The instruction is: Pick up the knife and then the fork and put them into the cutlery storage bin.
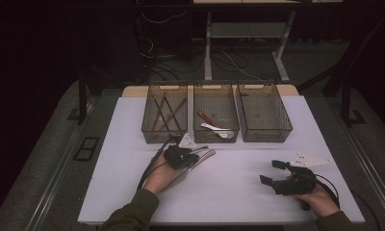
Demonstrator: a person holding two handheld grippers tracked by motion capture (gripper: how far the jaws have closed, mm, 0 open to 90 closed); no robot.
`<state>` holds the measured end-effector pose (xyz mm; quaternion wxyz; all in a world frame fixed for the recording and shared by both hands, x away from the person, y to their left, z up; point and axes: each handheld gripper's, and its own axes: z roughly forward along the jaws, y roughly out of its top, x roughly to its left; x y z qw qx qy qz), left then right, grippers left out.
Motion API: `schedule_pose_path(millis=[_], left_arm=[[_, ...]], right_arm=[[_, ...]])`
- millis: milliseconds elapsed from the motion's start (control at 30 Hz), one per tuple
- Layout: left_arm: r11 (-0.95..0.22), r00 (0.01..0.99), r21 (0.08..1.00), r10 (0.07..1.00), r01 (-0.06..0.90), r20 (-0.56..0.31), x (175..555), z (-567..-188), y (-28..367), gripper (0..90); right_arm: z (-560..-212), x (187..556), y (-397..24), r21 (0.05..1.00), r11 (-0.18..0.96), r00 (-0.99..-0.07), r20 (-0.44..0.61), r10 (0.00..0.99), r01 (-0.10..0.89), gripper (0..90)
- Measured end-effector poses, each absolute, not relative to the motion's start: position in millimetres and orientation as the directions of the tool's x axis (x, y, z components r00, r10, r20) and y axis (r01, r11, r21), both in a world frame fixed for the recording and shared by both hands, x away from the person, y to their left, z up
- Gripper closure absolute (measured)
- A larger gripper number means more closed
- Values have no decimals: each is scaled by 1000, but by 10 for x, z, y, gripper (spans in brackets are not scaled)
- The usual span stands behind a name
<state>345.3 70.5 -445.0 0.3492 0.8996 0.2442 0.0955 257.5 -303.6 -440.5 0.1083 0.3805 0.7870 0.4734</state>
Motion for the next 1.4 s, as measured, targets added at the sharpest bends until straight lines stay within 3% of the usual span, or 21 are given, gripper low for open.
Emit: schedule_pose_path(millis=[533,833,933,1100,1400], left_arm=[[-660,905,671,425,337,-36,3437,-4447,393,895],[-630,911,703,407,329,-61,3451,-4364,562,890],[-626,919,708,385,327,-83,3413,-4320,693,794],[-643,925,700,373,312,-70,3355,-4339,819,725],[-664,934,684,348,303,-77,3369,-4424,769,739]], right_arm=[[-4405,2581,-3054,830,257,-687,193,701,495,184],[-4405,2578,-3049,829,260,-689,193,699,496,183],[-4406,2580,-3053,827,260,-688,195,699,498,183],[-4406,2579,-3048,826,261,-688,196,698,500,183],[-4411,2583,-3047,826,268,-694,192,694,496,183]])
